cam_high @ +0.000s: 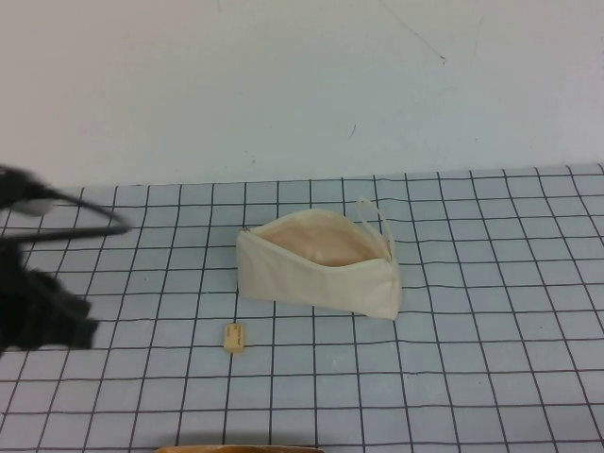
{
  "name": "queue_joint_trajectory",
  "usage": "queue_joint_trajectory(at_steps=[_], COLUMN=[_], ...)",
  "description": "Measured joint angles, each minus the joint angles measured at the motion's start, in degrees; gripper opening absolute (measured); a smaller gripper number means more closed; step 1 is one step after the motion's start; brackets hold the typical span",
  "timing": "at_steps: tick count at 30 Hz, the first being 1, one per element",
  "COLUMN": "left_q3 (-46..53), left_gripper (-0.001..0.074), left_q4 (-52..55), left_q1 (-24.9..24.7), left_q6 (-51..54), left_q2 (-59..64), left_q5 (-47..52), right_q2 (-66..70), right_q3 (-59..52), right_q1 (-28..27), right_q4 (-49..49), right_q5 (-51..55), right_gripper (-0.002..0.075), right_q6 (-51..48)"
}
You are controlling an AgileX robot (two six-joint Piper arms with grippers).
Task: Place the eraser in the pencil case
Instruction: Pick up the eraser from the table
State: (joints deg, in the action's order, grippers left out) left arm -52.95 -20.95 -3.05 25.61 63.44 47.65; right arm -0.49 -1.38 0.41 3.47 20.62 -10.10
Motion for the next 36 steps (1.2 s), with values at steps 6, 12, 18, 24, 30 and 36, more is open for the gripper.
queue_joint_trajectory(at_steps=[6,12,18,24,30,36], left_q3=[-10.07,-17.97,-23.25,-24.64,-24.87,-25.47], left_gripper=[-0.0001,0.0001,0.0206,0.0470,0.0466,0.0433], left_q4=[15.39,26.95,24.95,22.94,22.82,23.36], left_q1=[-12.06,-20.49,-22.54,-22.54,-22.54,-22.54], left_q6=[-11.24,-24.31,-29.67,-33.92,-37.14,-40.86], left_q2=[16.22,28.39,38.44,45.57,50.97,52.87], left_q5=[1.00,1.69,1.97,1.33,-3.36,-5.44], right_q2=[0.00,0.00,0.00,0.00,0.00,0.00], right_q3=[0.00,0.00,0.00,0.00,0.00,0.00], right_q1=[0.00,0.00,0.00,0.00,0.00,0.00], right_q4=[0.00,0.00,0.00,0.00,0.00,0.00], right_q5=[0.00,0.00,0.00,0.00,0.00,0.00], right_gripper=[-0.0001,-0.0001,-0.0001,-0.0001,-0.0001,-0.0001], right_q6=[0.00,0.00,0.00,0.00,0.00,0.00])
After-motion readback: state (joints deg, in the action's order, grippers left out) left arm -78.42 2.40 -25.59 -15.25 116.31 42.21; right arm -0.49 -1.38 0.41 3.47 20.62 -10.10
